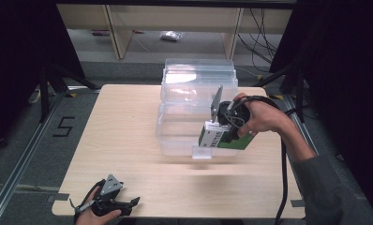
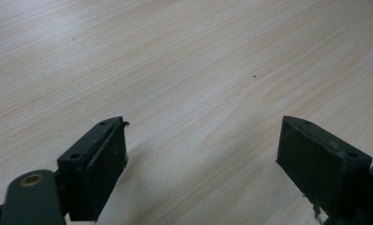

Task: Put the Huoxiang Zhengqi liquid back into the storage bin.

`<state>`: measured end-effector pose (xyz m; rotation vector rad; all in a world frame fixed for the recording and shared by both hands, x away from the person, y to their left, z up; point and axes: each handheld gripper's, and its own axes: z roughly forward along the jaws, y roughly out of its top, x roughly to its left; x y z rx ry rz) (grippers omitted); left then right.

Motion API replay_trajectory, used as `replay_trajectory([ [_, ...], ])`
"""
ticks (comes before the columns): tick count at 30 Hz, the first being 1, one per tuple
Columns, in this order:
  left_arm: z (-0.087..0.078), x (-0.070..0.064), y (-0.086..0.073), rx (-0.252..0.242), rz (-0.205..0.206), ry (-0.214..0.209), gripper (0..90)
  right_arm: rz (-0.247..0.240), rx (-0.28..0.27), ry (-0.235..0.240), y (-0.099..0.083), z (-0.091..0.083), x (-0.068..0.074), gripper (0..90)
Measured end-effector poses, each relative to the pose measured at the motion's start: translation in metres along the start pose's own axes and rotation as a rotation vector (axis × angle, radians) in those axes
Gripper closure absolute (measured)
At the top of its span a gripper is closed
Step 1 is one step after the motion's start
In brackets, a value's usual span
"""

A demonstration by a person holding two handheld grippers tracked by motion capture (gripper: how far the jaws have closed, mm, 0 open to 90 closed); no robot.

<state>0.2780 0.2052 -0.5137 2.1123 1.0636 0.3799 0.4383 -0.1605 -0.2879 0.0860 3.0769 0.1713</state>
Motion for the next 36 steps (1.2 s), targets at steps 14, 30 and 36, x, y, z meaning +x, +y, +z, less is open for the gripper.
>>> replay_trajectory([
  [14,-0.002,0.000,0.000,0.017,0.009,-0.013,15.5,-0.032,0.005,-0.014,0.004,0.008,-0.041,64.5],
  [30,-0.003,0.000,-0.001,0.006,0.003,-0.014,15.5,-0.043,0.026,-0.013,0.003,0.041,-0.074,64.5],
  [36,-0.002,-0.001,-0.001,-0.002,-0.005,-0.014,15.5,-0.016,0.072,0.005,0.000,0.059,-0.078,64.5],
])
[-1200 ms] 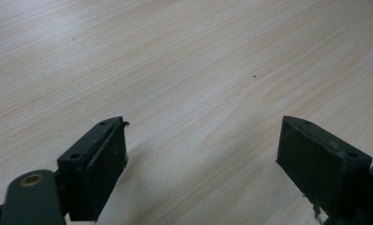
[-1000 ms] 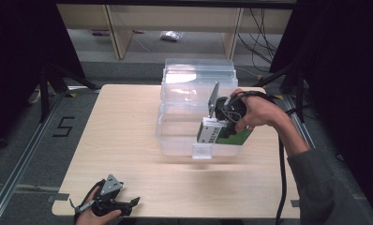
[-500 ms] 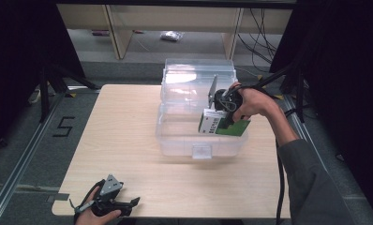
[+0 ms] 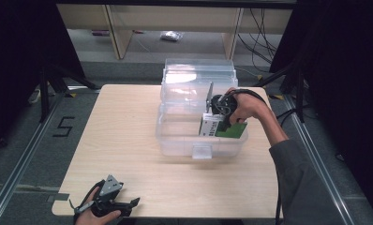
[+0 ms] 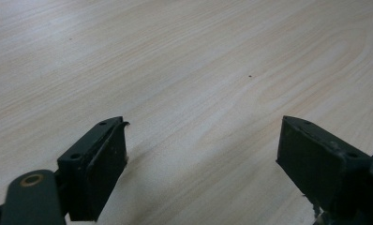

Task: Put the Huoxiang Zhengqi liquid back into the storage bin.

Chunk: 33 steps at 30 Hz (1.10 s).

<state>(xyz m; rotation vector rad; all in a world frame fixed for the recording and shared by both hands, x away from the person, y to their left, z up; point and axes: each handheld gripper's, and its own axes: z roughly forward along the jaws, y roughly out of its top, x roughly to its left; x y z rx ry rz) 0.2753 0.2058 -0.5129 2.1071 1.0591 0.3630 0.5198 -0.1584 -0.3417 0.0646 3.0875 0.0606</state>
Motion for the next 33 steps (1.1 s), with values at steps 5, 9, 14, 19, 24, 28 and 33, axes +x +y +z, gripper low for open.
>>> replay_trajectory([
  [5,0.000,0.000,0.000,0.003,-0.005,0.008,15.5,0.006,0.003,0.011,-0.002,0.013,-0.002,64.4],
  [9,0.000,0.000,0.000,0.016,0.002,-0.004,15.5,0.023,0.037,0.013,-0.003,0.021,-0.004,64.4],
  [14,0.000,0.001,0.000,0.008,-0.001,0.008,15.5,0.042,0.047,0.018,-0.006,0.028,-0.003,64.3],
  [19,0.001,0.000,0.000,0.005,-0.006,0.007,15.5,0.043,0.057,0.014,-0.008,0.035,-0.006,64.2],
  [24,0.000,0.000,0.000,0.010,-0.005,0.005,15.5,0.058,0.074,0.021,-0.007,0.037,-0.006,64.2],
  [28,0.001,0.000,0.000,0.005,-0.006,0.008,15.5,0.055,0.072,0.017,-0.007,0.041,-0.006,64.1],
  [33,0.000,-0.001,0.000,0.013,-0.004,-0.003,15.5,0.057,0.073,0.024,-0.010,0.048,-0.006,64.0],
])
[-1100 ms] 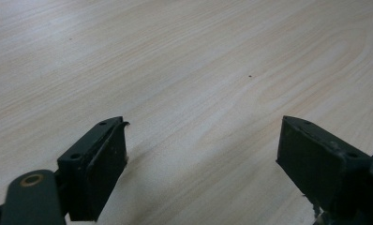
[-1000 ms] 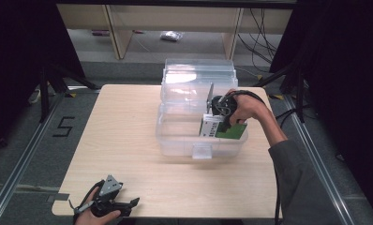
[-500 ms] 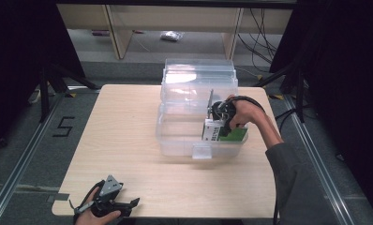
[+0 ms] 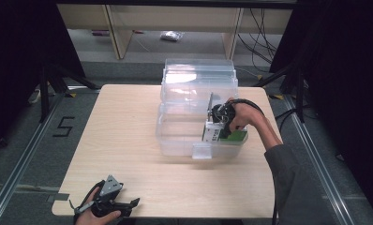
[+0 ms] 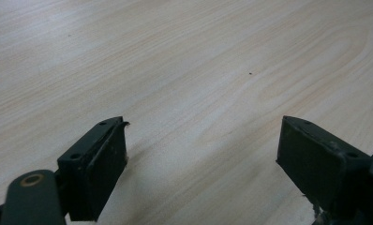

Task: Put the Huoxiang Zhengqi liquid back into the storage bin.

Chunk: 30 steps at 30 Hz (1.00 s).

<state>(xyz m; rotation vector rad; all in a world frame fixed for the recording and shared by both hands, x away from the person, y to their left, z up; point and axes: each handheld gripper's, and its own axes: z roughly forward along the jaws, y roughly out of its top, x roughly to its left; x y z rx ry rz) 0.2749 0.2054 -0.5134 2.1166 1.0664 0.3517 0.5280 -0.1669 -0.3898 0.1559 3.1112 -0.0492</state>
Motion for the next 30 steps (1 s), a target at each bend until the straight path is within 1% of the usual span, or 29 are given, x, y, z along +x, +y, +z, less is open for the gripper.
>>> replay_trajectory([
  [1,0.000,0.000,0.000,0.000,0.000,0.000,15.5,0.000,0.000,0.000,0.000,0.000,0.000,64.0],
  [2,0.000,0.000,0.000,0.000,0.001,0.002,15.5,-0.005,0.002,0.010,-0.001,0.001,-0.001,64.0],
  [3,-0.001,0.001,0.000,0.010,0.010,0.002,15.5,-0.003,0.009,0.002,-0.001,0.002,0.000,64.0],
  [5,-0.001,0.001,0.000,0.009,0.008,0.003,15.5,0.002,0.019,-0.003,-0.002,0.004,0.000,63.9],
  [6,0.000,0.001,0.000,0.002,0.004,0.002,15.5,0.001,0.015,0.006,-0.002,0.006,0.000,63.9],
  [7,-0.001,0.001,0.000,0.009,0.010,0.001,15.5,-0.017,0.014,0.006,-0.001,0.008,0.000,63.9],
  [8,-0.001,0.001,0.000,0.004,0.009,0.005,15.5,-0.017,0.014,0.006,-0.001,0.008,0.000,63.9],
  [9,-0.001,0.001,-0.001,-0.001,0.009,0.004,15.6,-0.011,0.026,0.014,-0.001,0.011,0.001,63.7],
  [10,0.000,0.001,-0.001,-0.003,0.008,0.005,15.5,-0.052,0.026,0.008,-0.001,0.013,-0.002,63.7],
  [11,0.000,0.001,-0.001,-0.003,0.008,0.005,15.6,-0.052,0.026,0.008,-0.001,0.013,-0.002,63.7],
  [12,-0.001,0.001,0.000,0.006,0.007,0.005,15.6,-0.021,0.036,0.012,0.000,0.013,0.000,63.4],
  [13,-0.001,0.001,0.000,0.003,0.003,0.005,15.5,-0.027,0.034,0.017,0.000,0.014,0.000,63.0],
  [14,-0.001,0.001,0.000,0.006,0.007,0.003,15.6,-0.012,0.023,0.021,0.000,0.016,-0.001,62.2],
  [15,-0.001,0.001,0.000,0.007,0.007,0.003,15.6,-0.012,0.023,0.021,0.000,0.016,-0.001,62.2],
  [16,0.000,0.001,0.000,0.002,0.001,0.009,15.5,0.011,0.022,0.027,0.000,0.016,0.000,61.5],
  [17,0.000,0.001,0.000,0.003,0.002,0.008,15.6,-0.007,0.022,0.033,-0.001,0.014,-0.001,59.6],
  [18,-0.001,0.001,0.000,0.011,0.010,0.001,15.6,0.013,0.021,0.032,-0.001,0.013,0.001,59.4],
  [20,0.000,0.001,-0.001,-0.001,0.003,0.010,15.5,0.037,-0.002,0.018,-0.005,0.001,0.001,55.7],
  [22,-0.001,0.001,0.000,0.009,0.009,0.002,15.6,0.067,-0.011,0.013,-0.007,-0.006,0.002,53.7],
  [23,-0.001,0.001,0.000,0.013,0.012,0.002,15.6,0.067,-0.011,0.013,-0.007,-0.006,0.002,53.7],
  [24,0.000,0.001,0.000,0.013,0.010,0.004,15.5,0.069,-0.023,0.000,-0.010,-0.013,0.004,51.3],
  [25,0.000,0.001,0.000,0.010,0.009,0.006,15.5,0.089,-0.037,-0.005,-0.012,-0.018,0.006,50.0],
  [26,0.000,0.001,0.000,0.010,0.009,0.006,15.6,0.085,-0.067,-0.007,-0.014,-0.022,0.006,49.1],
  [27,-0.001,0.001,0.000,0.009,0.011,0.004,15.6,0.085,-0.067,-0.007,-0.014,-0.022,0.006,49.1],
  [28,-0.001,0.001,0.000,0.009,0.011,0.004,15.5,0.129,-0.093,-0.010,-0.017,-0.028,0.010,48.1],
  [29,0.000,0.002,0.000,0.009,0.009,0.006,15.5,0.123,-0.104,-0.020,-0.018,-0.031,0.010,46.7],
  [30,0.000,0.001,-0.001,0.008,0.005,0.010,15.5,0.154,-0.139,-0.040,-0.022,-0.037,0.012,42.6],
])
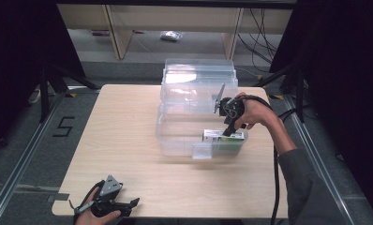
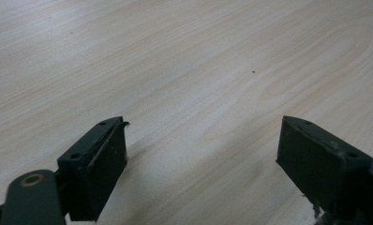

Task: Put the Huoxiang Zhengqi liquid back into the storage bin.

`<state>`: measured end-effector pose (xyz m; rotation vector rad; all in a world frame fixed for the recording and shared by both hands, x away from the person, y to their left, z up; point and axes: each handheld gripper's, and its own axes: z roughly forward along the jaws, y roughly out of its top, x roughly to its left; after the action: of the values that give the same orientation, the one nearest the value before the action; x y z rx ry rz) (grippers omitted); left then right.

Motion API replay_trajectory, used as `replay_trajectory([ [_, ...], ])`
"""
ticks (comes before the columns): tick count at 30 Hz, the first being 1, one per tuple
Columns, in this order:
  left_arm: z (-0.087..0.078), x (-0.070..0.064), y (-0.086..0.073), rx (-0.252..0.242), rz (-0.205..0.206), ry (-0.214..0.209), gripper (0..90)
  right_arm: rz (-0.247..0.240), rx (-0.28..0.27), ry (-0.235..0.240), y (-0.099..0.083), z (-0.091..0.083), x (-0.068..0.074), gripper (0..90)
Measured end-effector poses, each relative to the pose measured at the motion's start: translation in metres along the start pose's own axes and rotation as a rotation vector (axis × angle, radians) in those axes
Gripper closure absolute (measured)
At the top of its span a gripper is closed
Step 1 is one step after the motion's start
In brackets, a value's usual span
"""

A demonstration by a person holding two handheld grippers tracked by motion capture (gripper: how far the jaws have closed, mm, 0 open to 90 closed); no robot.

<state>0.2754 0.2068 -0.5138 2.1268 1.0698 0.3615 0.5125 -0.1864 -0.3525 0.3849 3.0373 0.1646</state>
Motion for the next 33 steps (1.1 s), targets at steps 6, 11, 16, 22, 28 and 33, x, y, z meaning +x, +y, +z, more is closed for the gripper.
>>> replay_trajectory([
  [6,-0.001,0.001,0.000,-0.003,0.006,-0.001,15.6,0.176,-0.133,-0.035,-0.011,-0.014,-0.001,34.1],
  [11,0.000,0.002,0.000,-0.005,0.017,-0.005,15.5,0.238,-0.190,-0.052,-0.017,-0.015,0.004,30.1],
  [16,0.000,0.001,0.000,0.004,0.006,0.000,15.5,0.273,-0.225,-0.050,-0.024,-0.013,0.014,28.4],
  [22,0.000,0.001,0.000,-0.005,0.008,-0.001,15.5,0.274,-0.258,-0.064,-0.028,-0.014,0.020,27.1],
  [28,-0.001,0.000,0.000,0.003,0.008,-0.001,15.5,0.291,-0.287,-0.065,-0.029,-0.016,0.027,27.0],
  [33,0.000,0.001,0.000,-0.005,0.010,0.000,15.5,0.300,-0.317,-0.066,-0.030,-0.012,0.034,26.6],
])
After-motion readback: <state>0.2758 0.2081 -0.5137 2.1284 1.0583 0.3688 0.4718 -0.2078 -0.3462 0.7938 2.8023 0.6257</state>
